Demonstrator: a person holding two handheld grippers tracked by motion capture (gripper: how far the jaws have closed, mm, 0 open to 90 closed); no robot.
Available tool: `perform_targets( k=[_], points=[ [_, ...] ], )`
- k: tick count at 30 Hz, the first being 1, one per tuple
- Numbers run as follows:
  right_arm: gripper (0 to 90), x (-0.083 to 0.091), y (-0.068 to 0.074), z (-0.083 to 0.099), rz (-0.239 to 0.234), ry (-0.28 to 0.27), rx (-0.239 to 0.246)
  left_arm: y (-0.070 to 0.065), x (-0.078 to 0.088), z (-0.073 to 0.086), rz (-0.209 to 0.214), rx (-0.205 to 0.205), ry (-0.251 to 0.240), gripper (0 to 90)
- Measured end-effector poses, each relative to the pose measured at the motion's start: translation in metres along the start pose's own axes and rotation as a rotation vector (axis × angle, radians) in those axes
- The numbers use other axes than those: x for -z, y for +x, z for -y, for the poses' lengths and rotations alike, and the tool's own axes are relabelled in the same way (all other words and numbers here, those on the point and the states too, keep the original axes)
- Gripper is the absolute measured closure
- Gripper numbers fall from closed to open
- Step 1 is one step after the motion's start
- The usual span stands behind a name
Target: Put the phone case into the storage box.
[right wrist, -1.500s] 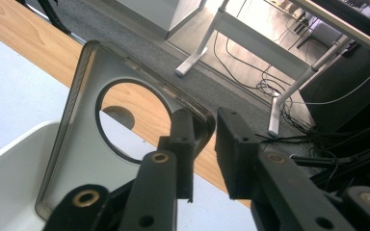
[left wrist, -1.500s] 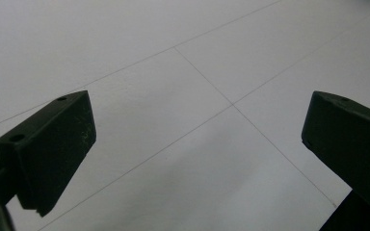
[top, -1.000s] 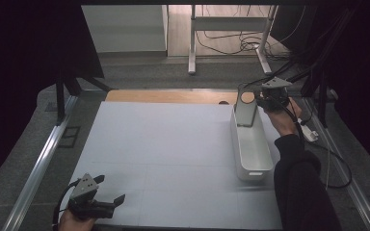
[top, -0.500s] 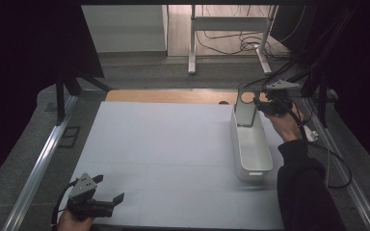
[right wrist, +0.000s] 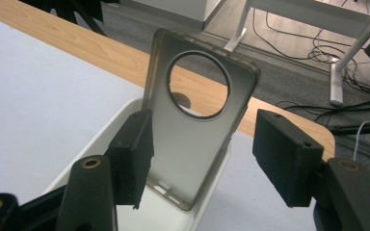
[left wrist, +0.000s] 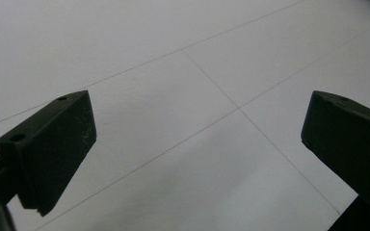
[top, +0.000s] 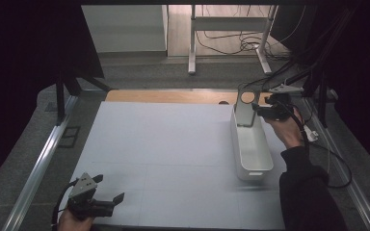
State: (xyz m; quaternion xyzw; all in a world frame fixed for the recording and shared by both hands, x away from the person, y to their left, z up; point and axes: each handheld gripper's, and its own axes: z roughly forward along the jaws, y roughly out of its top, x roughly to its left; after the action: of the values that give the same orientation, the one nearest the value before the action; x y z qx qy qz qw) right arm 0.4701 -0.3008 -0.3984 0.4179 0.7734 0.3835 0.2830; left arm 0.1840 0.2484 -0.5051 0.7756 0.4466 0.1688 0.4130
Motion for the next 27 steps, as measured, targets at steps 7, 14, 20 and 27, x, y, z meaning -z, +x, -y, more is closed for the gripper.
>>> perform_targets(
  k=[7, 14, 20, 27],
  points=[
    [36.2, 0.004, 0.004, 0.004, -0.037, 0.01, -0.033, 0.001, 0.0, 0.0, 0.0, 0.003, -0.001, 0.0],
    [32.5, 0.011, 0.012, 0.005, -0.073, 0.019, -0.046, 0.001, 0.0, 0.0, 0.0, 0.004, 0.0, 0.1],
    [27.3, 0.021, 0.022, 0.008, -0.107, 0.02, -0.056, 0.001, 0.0, 0.0, 0.0, 0.005, 0.001, 0.1],
    [23.8, 0.03, 0.034, 0.015, -0.152, 0.026, -0.06, 0.001, 0.0, 0.0, 0.0, 0.006, 0.0, 0.2]
  ],
)
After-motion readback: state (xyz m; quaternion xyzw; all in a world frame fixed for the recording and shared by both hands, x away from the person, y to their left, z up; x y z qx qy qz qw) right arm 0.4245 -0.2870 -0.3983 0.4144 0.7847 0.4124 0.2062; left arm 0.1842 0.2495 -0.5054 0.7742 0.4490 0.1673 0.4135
